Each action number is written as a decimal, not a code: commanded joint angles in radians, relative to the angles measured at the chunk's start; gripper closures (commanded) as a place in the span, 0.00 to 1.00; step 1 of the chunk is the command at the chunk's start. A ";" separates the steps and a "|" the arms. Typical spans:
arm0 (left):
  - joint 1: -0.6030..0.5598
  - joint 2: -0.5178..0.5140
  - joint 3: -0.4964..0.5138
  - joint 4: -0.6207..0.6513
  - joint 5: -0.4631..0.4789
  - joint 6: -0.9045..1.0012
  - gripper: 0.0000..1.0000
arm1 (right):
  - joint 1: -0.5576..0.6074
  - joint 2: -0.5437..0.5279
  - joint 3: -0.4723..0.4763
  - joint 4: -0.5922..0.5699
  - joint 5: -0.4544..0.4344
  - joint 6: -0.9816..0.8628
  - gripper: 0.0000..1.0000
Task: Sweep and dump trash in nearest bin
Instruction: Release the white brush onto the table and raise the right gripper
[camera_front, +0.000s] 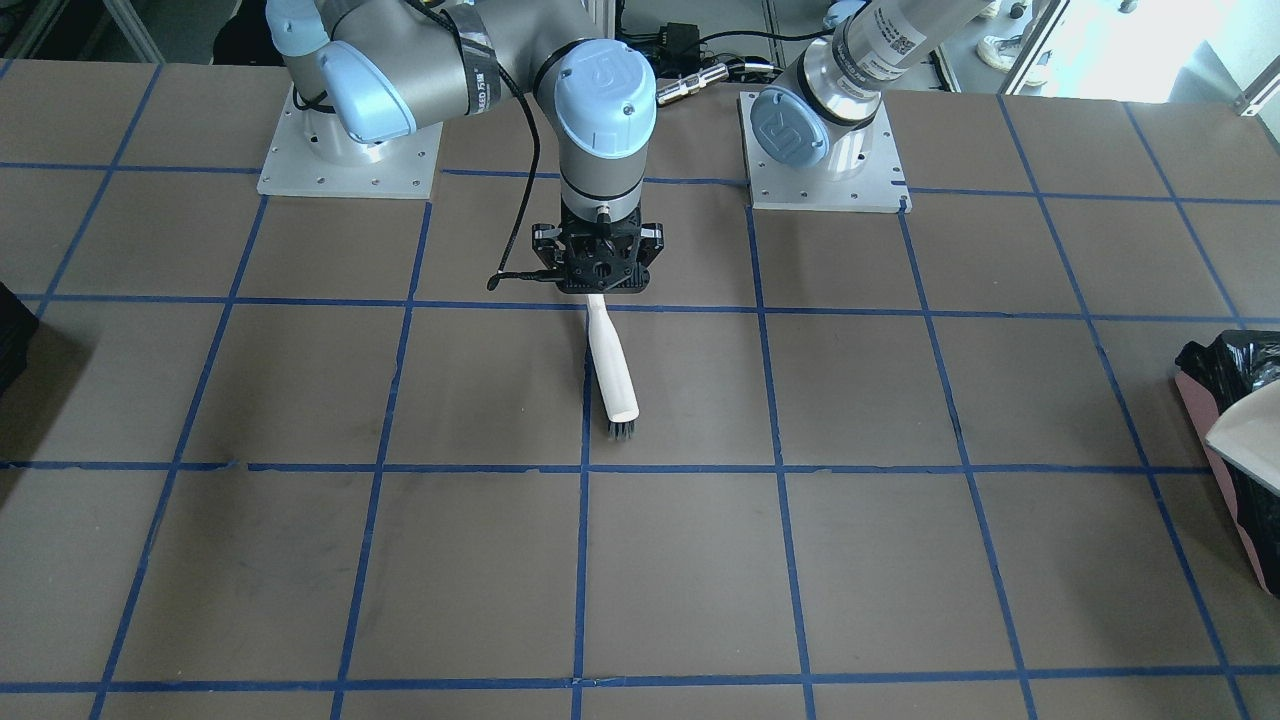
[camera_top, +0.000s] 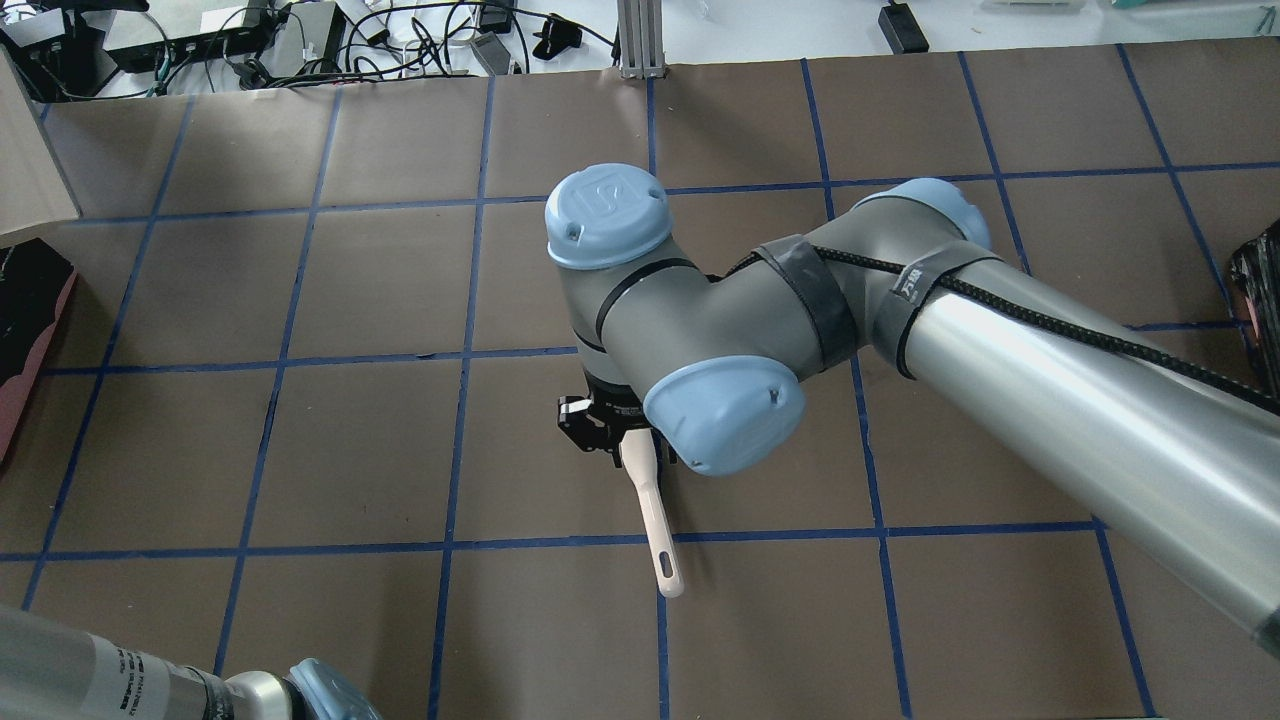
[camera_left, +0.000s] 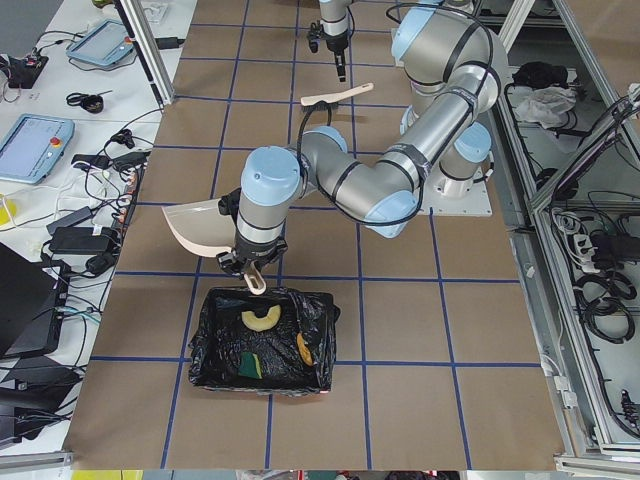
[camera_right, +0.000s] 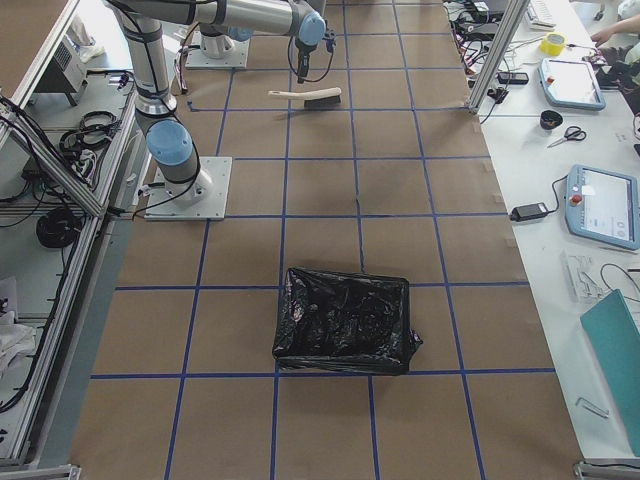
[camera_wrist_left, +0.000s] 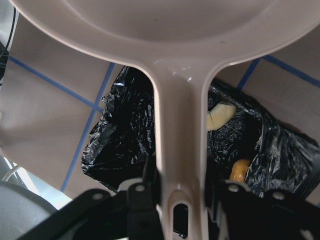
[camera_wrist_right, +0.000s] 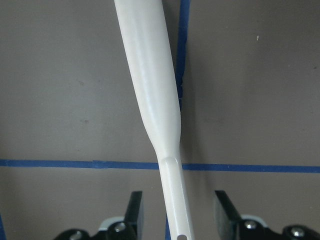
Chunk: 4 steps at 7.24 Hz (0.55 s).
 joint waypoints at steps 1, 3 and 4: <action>-0.043 0.052 -0.083 -0.025 0.004 -0.192 1.00 | -0.071 -0.003 -0.136 0.099 -0.004 -0.017 0.13; -0.093 0.107 -0.164 -0.041 0.016 -0.392 1.00 | -0.162 -0.065 -0.188 0.178 -0.007 -0.201 0.00; -0.133 0.134 -0.207 -0.045 0.033 -0.486 1.00 | -0.224 -0.101 -0.210 0.181 -0.023 -0.254 0.00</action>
